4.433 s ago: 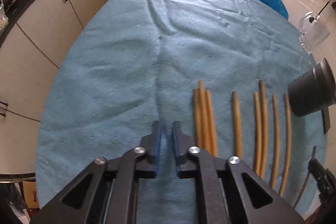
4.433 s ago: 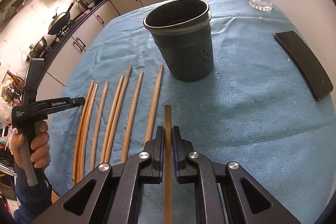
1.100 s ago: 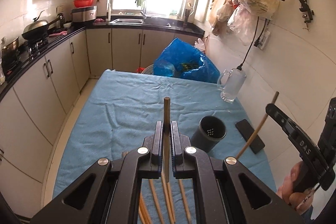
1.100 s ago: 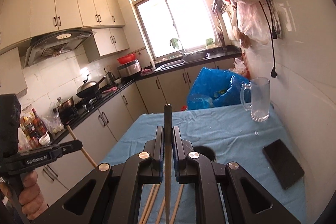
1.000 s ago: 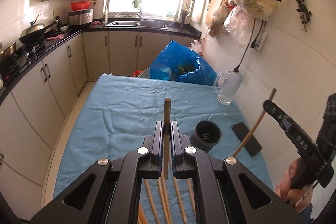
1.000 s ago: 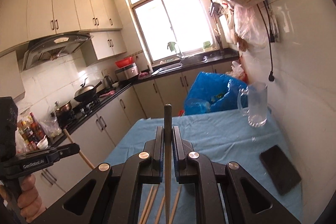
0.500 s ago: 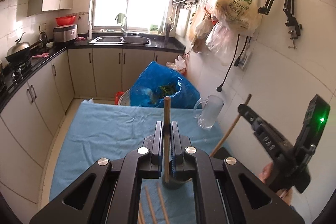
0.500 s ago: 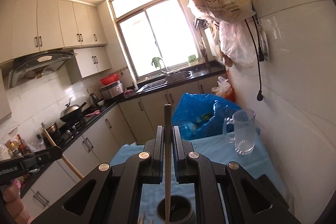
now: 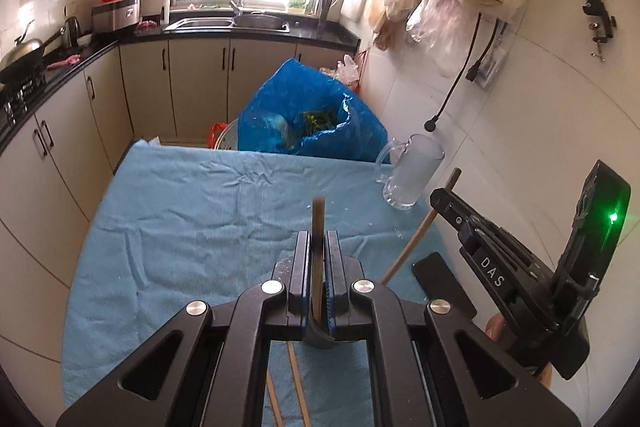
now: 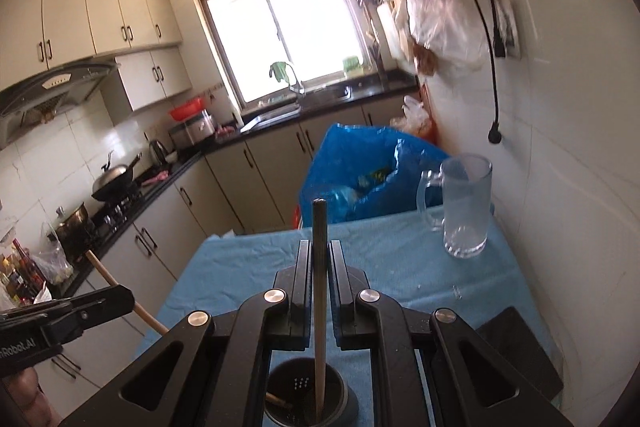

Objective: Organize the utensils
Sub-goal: 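Open both tools to drop the chopsticks into the black cup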

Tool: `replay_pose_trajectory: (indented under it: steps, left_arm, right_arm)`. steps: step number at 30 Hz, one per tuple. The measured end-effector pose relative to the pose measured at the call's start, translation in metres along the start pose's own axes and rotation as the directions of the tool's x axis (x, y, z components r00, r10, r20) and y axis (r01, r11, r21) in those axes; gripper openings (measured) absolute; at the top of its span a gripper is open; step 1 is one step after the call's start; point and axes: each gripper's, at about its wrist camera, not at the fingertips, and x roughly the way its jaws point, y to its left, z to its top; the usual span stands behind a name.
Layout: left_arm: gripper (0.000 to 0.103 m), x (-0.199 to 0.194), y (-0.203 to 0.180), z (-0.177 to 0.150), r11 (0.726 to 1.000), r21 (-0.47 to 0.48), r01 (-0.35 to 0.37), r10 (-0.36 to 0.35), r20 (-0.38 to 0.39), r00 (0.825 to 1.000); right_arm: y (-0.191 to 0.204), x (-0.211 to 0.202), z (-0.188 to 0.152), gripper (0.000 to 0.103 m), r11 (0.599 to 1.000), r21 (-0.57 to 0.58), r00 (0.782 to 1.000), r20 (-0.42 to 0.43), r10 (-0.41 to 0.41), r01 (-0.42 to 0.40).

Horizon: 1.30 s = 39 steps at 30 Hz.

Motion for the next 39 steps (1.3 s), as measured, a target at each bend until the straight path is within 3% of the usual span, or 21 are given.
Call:
replay_pose_trajectory:
  steps: [2, 5, 7, 10, 12, 15, 17, 19, 22, 24, 27, 29, 30, 33, 37, 39]
  left_arm:
    - [0.016, 0.001, 0.003, -0.003, 1.000, -0.006, 0.003, -0.003, -0.005, 1.000]
    - [0.041, -0.007, 0.008, -0.006, 1.000, -0.014, -0.002, 0.002, 0.015, 1.000]
    - [0.043, -0.016, 0.010, -0.006, 1.000, -0.015, -0.002, 0.003, 0.038, 0.999]
    - [0.046, -0.034, 0.018, -0.012, 1.000, -0.017, 0.001, 0.000, 0.062, 0.998]
    - [0.057, -0.050, 0.028, -0.020, 0.999, -0.033, 0.004, -0.001, 0.092, 0.996]
    - [0.059, -0.071, 0.044, -0.037, 0.998, -0.056, -0.041, 0.048, 0.144, 0.988]
    - [0.060, -0.082, 0.056, -0.051, 0.996, -0.064, -0.064, 0.074, 0.162, 0.984]
    - [0.060, -0.091, 0.074, -0.071, 0.992, -0.081, -0.099, 0.112, 0.169, 0.979]
    - [0.061, -0.092, 0.097, -0.095, 0.983, -0.119, -0.138, 0.155, 0.149, 0.977]
    - [0.061, -0.090, 0.119, -0.114, 0.974, -0.163, -0.158, 0.179, 0.125, 0.976]
    - [0.061, -0.083, 0.143, -0.137, 0.963, -0.196, -0.187, 0.204, 0.072, 0.976]
    - [0.061, -0.076, 0.160, -0.151, 0.952, -0.230, -0.200, 0.212, 0.027, 0.977]
    - [0.061, -0.072, 0.165, -0.156, 0.950, -0.240, -0.202, 0.210, 0.011, 0.978]
    - [0.061, -0.061, 0.179, -0.171, 0.938, -0.270, -0.217, 0.215, -0.037, 0.976]
    - [0.061, -0.044, 0.187, -0.188, 0.928, -0.282, -0.244, 0.225, -0.099, 0.969]
    - [0.061, -0.036, 0.187, -0.192, 0.924, -0.279, -0.262, 0.239, -0.112, 0.964]
  right_arm:
    - [-0.002, 0.001, -0.001, 0.010, 1.000, 0.001, 1.000, -0.012, 0.002, -0.002]
    - [-0.003, -0.003, 0.000, 0.022, 1.000, -0.001, 1.000, -0.013, 0.009, -0.009]
    - [-0.002, -0.014, 0.001, 0.032, 1.000, -0.004, 1.000, 0.011, 0.014, -0.014]
    - [-0.001, -0.041, 0.003, 0.036, 1.000, -0.012, 0.998, 0.063, 0.021, -0.020]
    - [0.001, -0.060, 0.001, 0.044, 0.999, -0.016, 0.994, 0.102, 0.032, -0.031]
    - [0.008, -0.096, -0.012, 0.068, 0.998, -0.049, 0.979, 0.197, 0.049, -0.040]
    - [0.017, -0.120, -0.030, 0.094, 0.996, -0.089, 0.962, 0.270, 0.035, -0.011]
    - [0.025, -0.134, -0.046, 0.103, 0.992, -0.123, 0.953, 0.300, 0.044, -0.007]
    - [0.033, -0.139, -0.071, 0.103, 0.989, -0.143, 0.969, 0.234, 0.080, -0.047]
    - [0.033, -0.133, -0.085, 0.103, 0.991, -0.131, 0.984, 0.166, 0.059, -0.038]
    - [0.021, -0.142, -0.111, 0.103, 0.993, -0.073, 0.958, 0.265, 0.111, -0.095]
    - [0.024, -0.129, -0.115, 0.103, 0.993, -0.051, 0.982, 0.150, 0.115, -0.109]
    - [0.027, -0.121, -0.118, 0.103, 0.987, -0.052, 0.983, 0.102, 0.156, -0.151]
    - [0.036, -0.107, -0.126, 0.103, 0.987, -0.055, 0.987, 0.037, 0.153, -0.151]
    - [0.054, -0.076, -0.134, 0.098, 0.980, -0.083, 0.977, -0.133, 0.167, -0.179]
    - [0.060, -0.054, -0.141, 0.094, 0.980, -0.060, 0.955, -0.240, 0.172, -0.191]
